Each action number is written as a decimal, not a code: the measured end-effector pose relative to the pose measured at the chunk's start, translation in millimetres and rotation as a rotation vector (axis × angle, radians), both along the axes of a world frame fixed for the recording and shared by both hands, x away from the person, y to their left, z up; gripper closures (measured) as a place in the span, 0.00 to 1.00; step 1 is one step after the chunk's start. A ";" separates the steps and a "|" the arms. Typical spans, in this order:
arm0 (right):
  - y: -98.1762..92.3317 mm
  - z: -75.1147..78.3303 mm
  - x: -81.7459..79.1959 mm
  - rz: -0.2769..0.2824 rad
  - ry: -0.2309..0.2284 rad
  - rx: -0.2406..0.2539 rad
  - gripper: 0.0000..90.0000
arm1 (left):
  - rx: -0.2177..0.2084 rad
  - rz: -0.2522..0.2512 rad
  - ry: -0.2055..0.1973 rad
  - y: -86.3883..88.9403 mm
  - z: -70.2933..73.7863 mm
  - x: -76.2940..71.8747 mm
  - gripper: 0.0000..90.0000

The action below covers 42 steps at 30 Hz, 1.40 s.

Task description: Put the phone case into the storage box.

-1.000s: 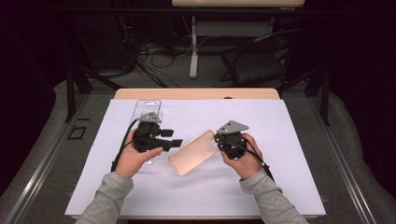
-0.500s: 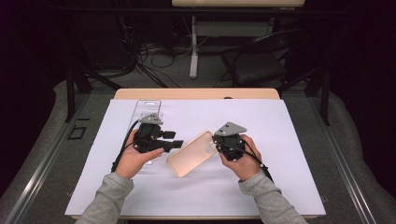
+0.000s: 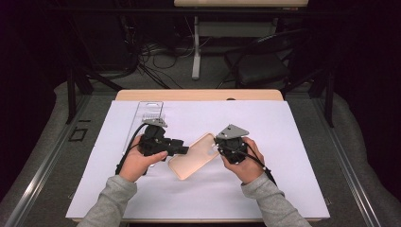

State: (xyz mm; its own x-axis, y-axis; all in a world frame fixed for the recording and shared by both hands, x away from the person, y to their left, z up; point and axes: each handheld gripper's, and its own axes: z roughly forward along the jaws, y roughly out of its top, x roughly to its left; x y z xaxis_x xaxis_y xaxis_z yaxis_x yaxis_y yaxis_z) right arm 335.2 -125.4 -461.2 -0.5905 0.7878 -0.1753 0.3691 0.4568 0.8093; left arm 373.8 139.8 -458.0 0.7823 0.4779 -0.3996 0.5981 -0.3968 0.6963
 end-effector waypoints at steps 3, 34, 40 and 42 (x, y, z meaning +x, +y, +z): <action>0.7 -0.3 -0.4 0.004 -0.003 -0.002 0.97 | -0.005 -0.002 0.024 0.4 -2.2 1.4 0.67; 8.2 -3.1 -4.5 0.035 -0.009 -0.012 0.97 | 0.062 -0.054 0.033 -8.9 -14.1 3.5 0.85; 8.5 -3.4 -4.7 0.034 -0.010 -0.015 0.97 | 0.068 -0.061 0.022 -9.0 -13.8 3.2 0.87; 8.5 -3.6 -4.6 0.034 -0.009 -0.015 0.97 | 0.071 -0.067 0.017 -9.3 -13.6 2.8 0.87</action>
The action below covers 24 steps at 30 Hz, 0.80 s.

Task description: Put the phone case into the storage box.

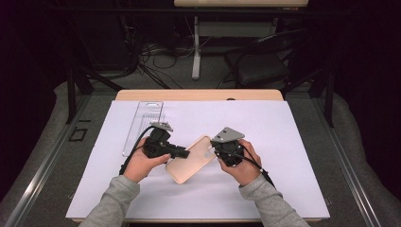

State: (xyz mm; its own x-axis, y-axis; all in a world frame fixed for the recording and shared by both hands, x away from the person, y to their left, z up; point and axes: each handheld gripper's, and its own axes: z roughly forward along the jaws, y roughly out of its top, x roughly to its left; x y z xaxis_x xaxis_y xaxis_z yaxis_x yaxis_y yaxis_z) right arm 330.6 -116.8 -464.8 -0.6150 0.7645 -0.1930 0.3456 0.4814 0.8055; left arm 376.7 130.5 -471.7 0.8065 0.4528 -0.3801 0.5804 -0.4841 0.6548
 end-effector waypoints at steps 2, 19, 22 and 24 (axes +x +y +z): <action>0.0 -0.3 0.2 0.000 0.000 -0.001 0.97 | 0.000 -0.008 0.000 -0.2 0.0 -0.2 0.88; -0.1 -1.4 1.0 0.006 0.012 0.014 0.97 | 0.032 -0.054 -0.081 0.2 0.6 -0.2 0.89; -0.1 -1.8 1.2 0.006 0.015 0.014 0.97 | 0.047 -0.046 -0.092 -0.2 1.1 -0.9 0.89; -0.1 -1.8 1.1 0.006 0.013 0.014 0.97 | 0.045 -0.047 -0.094 -0.1 1.3 -1.1 0.89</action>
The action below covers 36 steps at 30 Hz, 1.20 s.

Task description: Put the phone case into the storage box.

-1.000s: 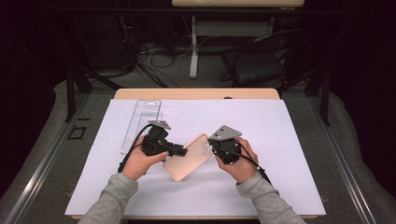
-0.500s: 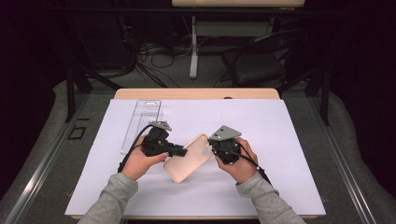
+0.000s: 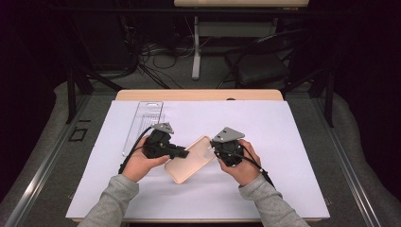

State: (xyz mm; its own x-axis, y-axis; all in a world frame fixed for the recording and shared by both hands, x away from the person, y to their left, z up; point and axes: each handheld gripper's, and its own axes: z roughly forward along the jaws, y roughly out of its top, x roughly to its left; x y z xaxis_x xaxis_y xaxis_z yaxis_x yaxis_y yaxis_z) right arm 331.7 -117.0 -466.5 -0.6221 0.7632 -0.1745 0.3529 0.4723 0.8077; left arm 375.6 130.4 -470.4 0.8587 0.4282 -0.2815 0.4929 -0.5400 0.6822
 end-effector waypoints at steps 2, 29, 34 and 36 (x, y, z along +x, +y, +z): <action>0.1 0.2 -0.2 0.000 0.000 0.001 0.97 | -0.013 -0.010 0.006 0.5 -0.3 0.5 0.89; -2.6 5.4 -0.8 0.019 -0.011 0.067 0.78 | -0.069 0.057 0.012 6.7 0.0 2.4 0.90; -4.5 7.4 -0.4 0.007 -0.028 0.082 0.71 | -0.097 0.084 -0.018 11.1 2.6 2.7 0.90; -5.5 8.1 0.1 0.001 -0.037 0.088 0.68 | -0.107 0.097 -0.034 12.7 3.9 2.4 0.90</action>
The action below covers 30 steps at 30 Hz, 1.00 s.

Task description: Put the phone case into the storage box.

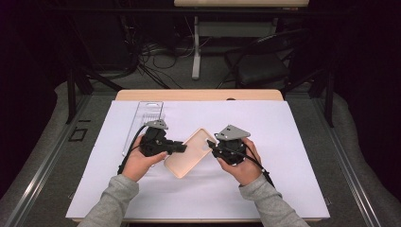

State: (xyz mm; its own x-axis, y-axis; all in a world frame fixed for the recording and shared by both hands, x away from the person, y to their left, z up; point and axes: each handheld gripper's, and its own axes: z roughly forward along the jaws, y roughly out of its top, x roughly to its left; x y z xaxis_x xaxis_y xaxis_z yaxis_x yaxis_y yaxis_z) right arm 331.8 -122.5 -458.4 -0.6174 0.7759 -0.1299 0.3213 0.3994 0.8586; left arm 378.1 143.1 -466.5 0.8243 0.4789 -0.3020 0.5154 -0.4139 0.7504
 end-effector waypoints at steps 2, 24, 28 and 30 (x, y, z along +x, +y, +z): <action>-0.9 0.9 0.8 -0.001 -0.008 0.004 0.65 | -0.013 0.015 -0.008 1.8 1.1 -0.2 0.90; -12.3 2.8 8.2 0.024 0.040 0.182 0.54 | -0.191 0.180 -0.100 11.3 2.0 -10.3 0.90; -15.3 0.8 10.7 0.031 0.072 0.231 0.56 | -0.220 0.196 -0.097 13.2 1.2 -10.8 0.90; -16.8 -0.6 12.3 0.034 0.092 0.258 0.56 | -0.230 0.201 -0.102 13.0 1.2 -11.3 0.90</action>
State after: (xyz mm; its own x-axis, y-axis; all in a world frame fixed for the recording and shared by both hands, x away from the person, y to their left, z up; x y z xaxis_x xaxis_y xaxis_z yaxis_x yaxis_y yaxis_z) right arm 344.1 -139.3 -459.1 -0.6434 0.7548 0.1277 0.3932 0.1827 0.9011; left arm 366.8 156.1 -465.4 0.7518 0.5636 -0.3424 0.4872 -0.1248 0.8643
